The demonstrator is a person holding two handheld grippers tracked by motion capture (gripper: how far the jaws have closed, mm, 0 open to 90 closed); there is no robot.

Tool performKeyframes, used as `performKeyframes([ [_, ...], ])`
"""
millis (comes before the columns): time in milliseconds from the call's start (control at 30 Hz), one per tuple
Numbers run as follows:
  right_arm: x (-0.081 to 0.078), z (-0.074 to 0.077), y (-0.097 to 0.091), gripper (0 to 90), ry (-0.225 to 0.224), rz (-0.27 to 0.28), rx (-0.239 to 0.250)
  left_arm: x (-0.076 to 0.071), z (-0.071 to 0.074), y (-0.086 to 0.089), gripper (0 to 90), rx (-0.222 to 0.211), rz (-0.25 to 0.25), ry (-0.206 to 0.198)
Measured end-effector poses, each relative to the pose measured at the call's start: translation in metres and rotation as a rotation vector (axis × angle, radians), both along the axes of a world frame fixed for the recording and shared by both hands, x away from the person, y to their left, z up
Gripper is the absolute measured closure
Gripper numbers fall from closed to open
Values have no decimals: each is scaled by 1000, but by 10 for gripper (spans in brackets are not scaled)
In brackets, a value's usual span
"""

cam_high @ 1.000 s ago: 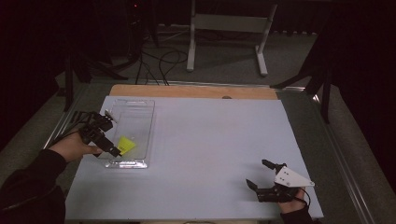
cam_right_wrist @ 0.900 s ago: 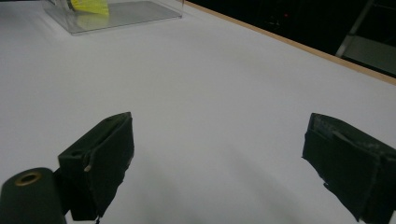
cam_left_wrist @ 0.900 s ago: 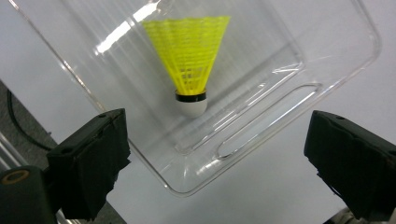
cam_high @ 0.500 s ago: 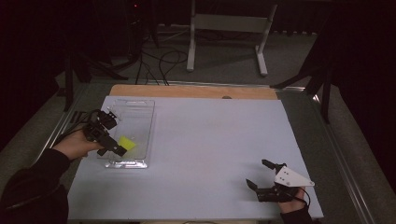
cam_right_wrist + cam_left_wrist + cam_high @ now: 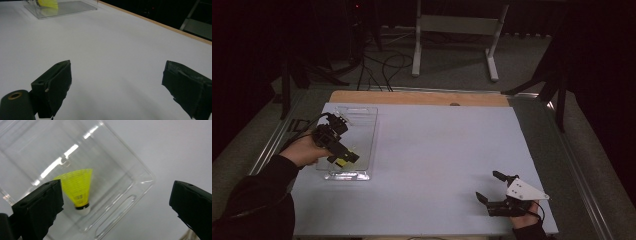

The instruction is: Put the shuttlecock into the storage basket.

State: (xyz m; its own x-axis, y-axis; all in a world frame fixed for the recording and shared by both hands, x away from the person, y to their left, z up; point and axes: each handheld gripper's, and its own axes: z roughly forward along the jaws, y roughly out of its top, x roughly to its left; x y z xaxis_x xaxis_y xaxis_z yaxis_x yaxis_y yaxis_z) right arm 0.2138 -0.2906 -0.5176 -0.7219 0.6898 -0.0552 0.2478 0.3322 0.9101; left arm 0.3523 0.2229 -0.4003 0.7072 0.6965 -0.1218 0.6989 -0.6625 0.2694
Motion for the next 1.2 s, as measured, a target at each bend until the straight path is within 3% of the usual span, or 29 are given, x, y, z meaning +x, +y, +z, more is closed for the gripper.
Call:
performKeyframes([
  [133, 0, 0, 0, 92, 3, 1, 1, 2, 3, -5, 0, -11, -4, -4],
  [300, 0, 0, 0, 92, 5, 0, 1, 4, 8, -12, 0, -40, -11, -47],
  [567, 0, 0, 0, 92, 5, 3, 5, 5, 8, -32, 0, -54, -77, -64],
  [733, 1, 0, 0, 92, 5, 3, 4, 7, 9, -41, 0, -76, -84, -71],
  [1200, 0, 0, 1, 92, 5, 5, 4, 1, 13, -84, 0, -125, -180, -116],
])
